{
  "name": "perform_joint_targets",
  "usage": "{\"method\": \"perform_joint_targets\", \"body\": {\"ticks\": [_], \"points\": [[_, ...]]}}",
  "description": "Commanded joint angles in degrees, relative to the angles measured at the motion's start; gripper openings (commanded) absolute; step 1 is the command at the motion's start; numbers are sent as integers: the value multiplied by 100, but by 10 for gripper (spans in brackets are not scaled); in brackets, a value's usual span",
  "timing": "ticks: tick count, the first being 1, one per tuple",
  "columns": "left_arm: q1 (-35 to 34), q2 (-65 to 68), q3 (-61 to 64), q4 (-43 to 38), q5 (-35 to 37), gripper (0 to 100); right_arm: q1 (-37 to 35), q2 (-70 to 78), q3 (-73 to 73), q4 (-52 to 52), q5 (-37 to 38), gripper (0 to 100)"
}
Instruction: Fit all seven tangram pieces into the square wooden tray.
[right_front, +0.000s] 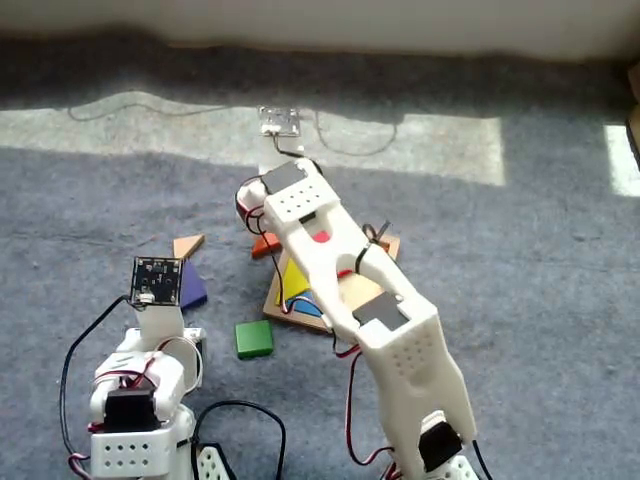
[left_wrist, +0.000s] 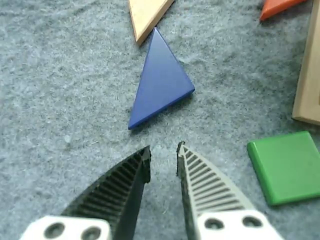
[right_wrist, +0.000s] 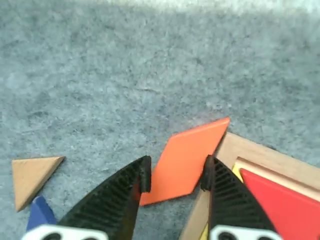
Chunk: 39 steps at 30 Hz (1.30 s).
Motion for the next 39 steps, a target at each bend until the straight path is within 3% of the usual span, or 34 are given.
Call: {"method": "perform_joint_targets", "body": {"ticks": [1,16,24,31,39], "points": [[31,13,110,9,-35,112,-75,347,-1147,523,-88,174],[31,13,110,9,-35,112,-189,2501,-4154,2466,-88,174],[31,13,110,9,-35,112,-180,3046,-5068,2826,-70,169],[31,13,110,9,-35,112,-48,3073,-5947,3292,264,13],[31,13,110,9,-35,112,171,3037,-7213,3873,633,5]]}}
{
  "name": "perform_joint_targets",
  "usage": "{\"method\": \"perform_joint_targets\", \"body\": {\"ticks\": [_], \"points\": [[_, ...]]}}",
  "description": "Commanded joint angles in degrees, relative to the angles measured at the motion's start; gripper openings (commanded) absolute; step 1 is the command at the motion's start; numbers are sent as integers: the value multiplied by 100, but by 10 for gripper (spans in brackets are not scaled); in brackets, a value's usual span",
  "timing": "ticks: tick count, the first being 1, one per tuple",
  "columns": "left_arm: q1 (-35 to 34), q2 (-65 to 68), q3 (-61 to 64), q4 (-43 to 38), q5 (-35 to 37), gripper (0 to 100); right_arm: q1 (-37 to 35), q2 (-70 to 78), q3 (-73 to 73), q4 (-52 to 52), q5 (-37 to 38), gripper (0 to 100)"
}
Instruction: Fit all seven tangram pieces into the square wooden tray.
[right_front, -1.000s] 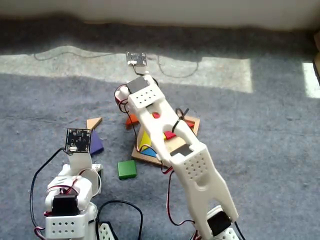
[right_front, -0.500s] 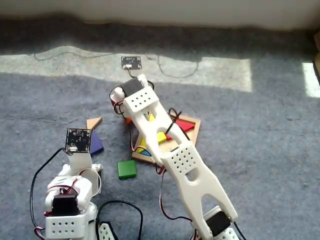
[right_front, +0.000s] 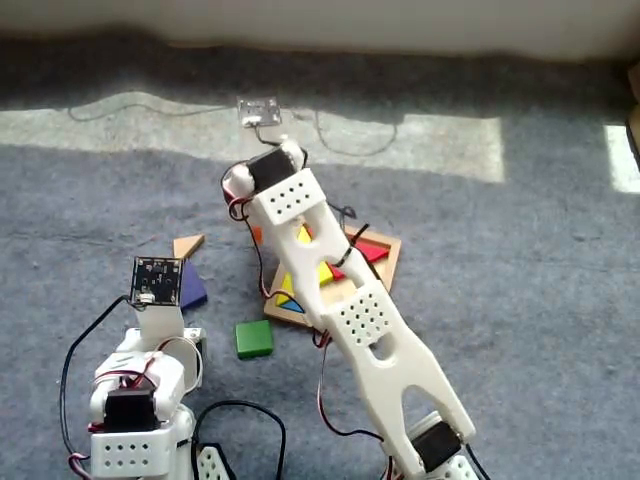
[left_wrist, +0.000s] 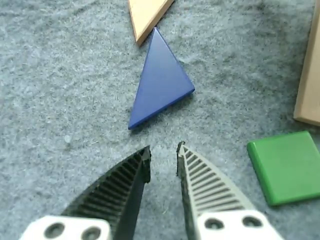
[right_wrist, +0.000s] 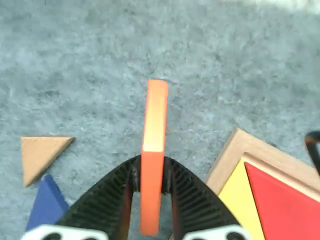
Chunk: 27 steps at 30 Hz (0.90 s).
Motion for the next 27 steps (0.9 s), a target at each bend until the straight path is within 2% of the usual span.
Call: {"method": "perform_joint_targets", "body": {"ticks": [1,9,13,27], "points": [[40,13,110,9,-26,112,365,-215,-804,171,308,5],[40,13,110,9,-26,112,734,-277,-919,180,563,5],[40,13,110,9,-26,112,743,-866,-646,180,563,5],[48,22,110,9,-26,112,875,-4892,4453,163,580,5]]}}
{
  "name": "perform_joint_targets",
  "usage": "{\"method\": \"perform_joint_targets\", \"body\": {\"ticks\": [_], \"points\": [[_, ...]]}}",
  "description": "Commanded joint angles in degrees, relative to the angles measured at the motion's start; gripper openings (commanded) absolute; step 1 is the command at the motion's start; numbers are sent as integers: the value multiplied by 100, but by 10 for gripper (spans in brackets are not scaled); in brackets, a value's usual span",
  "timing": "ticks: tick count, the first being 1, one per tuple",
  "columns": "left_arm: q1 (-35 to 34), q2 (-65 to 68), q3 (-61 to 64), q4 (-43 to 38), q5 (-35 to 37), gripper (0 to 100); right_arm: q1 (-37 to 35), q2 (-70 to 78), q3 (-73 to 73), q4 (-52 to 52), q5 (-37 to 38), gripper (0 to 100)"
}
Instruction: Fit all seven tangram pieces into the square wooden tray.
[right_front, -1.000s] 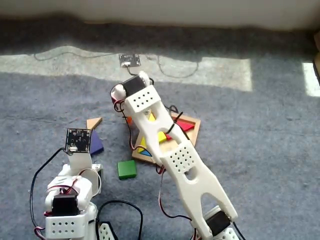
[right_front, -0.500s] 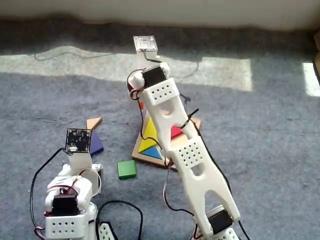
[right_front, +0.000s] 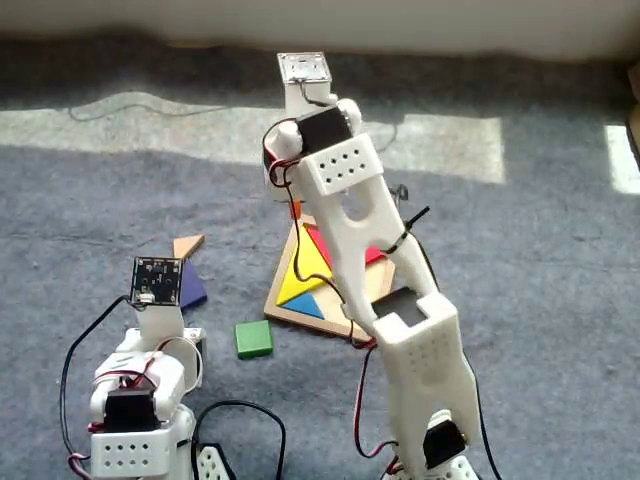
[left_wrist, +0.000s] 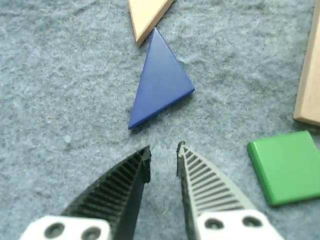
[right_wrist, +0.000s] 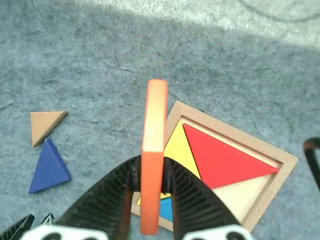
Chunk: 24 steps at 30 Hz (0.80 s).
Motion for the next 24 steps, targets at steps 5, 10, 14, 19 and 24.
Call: {"method": "perform_joint_targets", "body": {"ticks": [5,10,14,19,24], "points": [[48,22,110,9,-26,112,611,-2545,2967,22,79,5],[48,22,110,9,-26,112,1095,-3371,4822,-778,202,5],[48,22,110,9,-26,112,1253,-3952,6343,-1833,431,5],[48,22,110,9,-26,112,1534,-4251,7644,-2914,440,9],[48,22,110,9,-26,112,1552,-4251,8092,-3222,440,110]]}}
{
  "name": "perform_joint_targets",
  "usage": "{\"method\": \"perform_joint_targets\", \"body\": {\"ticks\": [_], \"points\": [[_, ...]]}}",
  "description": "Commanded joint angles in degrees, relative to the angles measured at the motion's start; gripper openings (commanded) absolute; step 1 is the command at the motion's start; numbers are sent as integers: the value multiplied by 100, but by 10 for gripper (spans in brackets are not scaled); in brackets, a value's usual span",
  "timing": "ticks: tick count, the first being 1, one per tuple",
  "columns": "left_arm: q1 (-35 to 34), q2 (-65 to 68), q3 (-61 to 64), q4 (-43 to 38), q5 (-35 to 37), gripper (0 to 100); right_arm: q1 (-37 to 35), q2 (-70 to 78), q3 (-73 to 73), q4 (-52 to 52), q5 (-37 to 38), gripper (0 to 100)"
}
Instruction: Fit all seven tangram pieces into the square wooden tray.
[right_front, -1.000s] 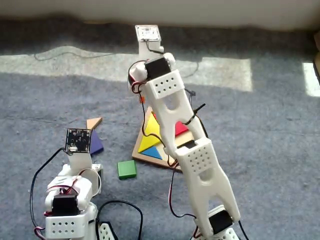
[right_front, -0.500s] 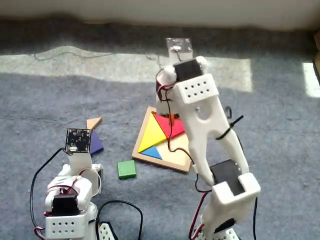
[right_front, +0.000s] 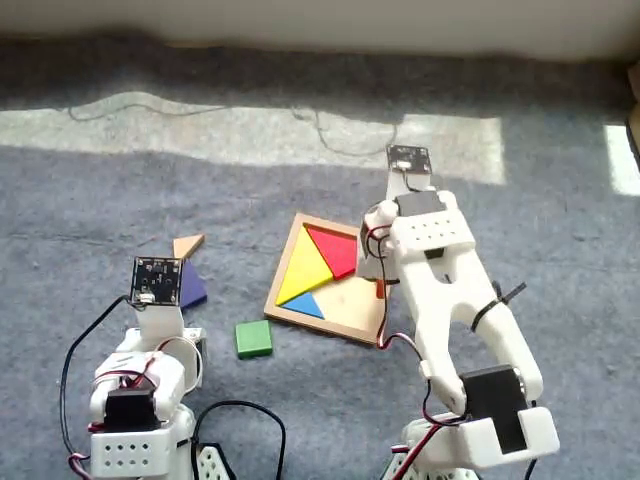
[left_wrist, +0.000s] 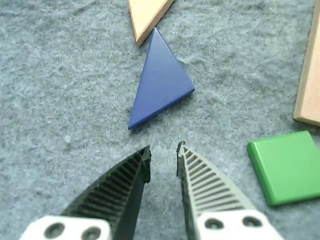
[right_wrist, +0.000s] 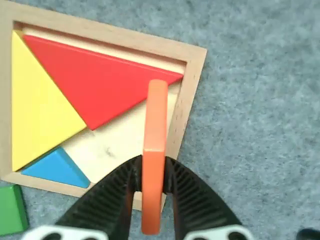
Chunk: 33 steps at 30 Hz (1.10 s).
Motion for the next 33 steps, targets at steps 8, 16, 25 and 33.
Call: {"method": "perform_joint_targets", "body": {"ticks": [8,16,25,33], "points": [[48,22,110,9,-26,112,66,-365,154,-259,53,206],[48,22,110,9,-26,112,22,-374,154,-251,53,204],[48,22,110,9,-26,112,-514,-127,418,-813,62,34],[48,22,110,9,-26,112,-497,180,699,-1270,202,5]]}}
